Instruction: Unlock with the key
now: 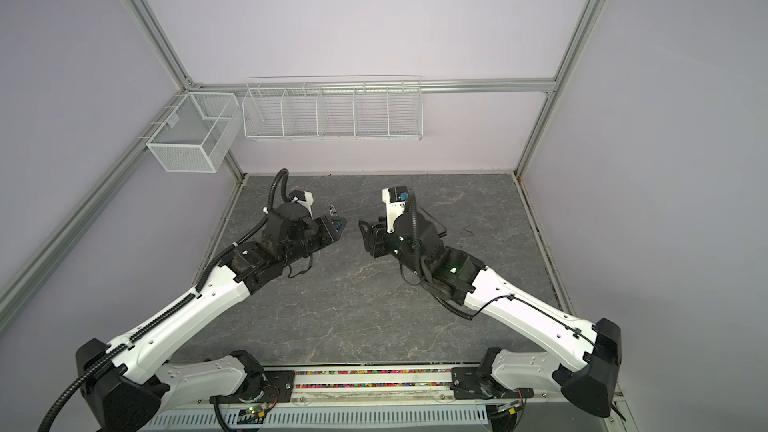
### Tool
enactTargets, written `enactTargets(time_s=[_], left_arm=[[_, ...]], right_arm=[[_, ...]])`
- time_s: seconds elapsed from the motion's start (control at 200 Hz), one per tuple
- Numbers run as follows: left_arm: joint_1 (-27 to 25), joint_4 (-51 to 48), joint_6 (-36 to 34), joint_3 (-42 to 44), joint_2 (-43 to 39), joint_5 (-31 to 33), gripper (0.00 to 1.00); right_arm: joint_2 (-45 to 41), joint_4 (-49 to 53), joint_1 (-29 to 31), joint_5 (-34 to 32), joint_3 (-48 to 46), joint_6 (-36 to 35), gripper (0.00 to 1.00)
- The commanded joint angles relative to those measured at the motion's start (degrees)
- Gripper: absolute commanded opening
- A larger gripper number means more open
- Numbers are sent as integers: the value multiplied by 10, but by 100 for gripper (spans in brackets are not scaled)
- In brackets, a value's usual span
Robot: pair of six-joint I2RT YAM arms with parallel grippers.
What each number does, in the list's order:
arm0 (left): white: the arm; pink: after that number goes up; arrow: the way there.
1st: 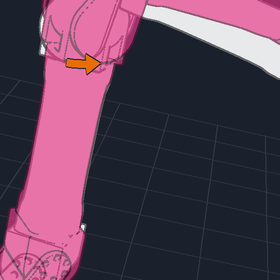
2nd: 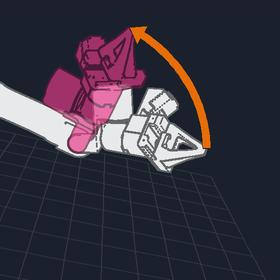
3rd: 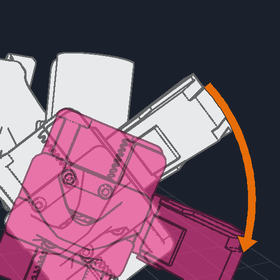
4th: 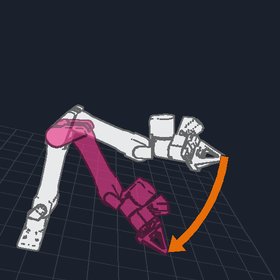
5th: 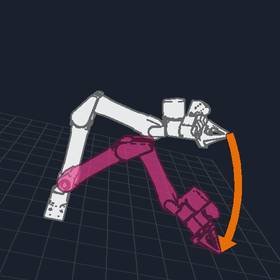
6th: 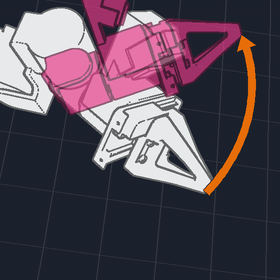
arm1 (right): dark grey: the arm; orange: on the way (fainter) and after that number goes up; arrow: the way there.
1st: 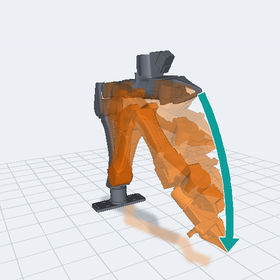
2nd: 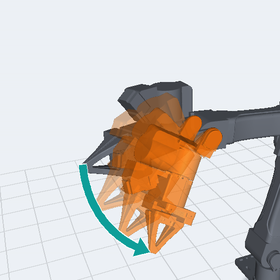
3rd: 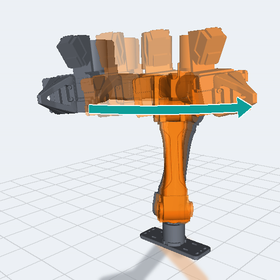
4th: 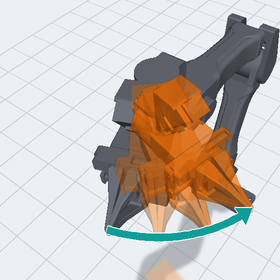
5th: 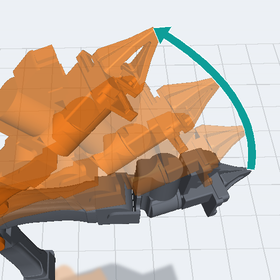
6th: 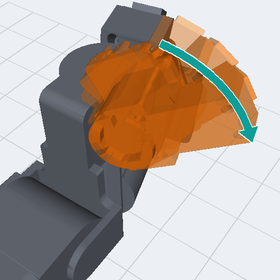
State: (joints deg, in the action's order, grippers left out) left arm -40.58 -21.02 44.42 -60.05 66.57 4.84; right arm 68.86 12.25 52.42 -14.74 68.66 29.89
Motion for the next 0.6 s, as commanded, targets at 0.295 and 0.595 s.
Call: enactTargets(time_s=[0.295,0.595], left_arm=[[-48,368,-424,222,-78,-30,0],[-50,406,-467,234,-59,-61,0]], right_arm=[[136,328,-65,198,241,-80,85],[253,396,-78,182,354,-111,91]])
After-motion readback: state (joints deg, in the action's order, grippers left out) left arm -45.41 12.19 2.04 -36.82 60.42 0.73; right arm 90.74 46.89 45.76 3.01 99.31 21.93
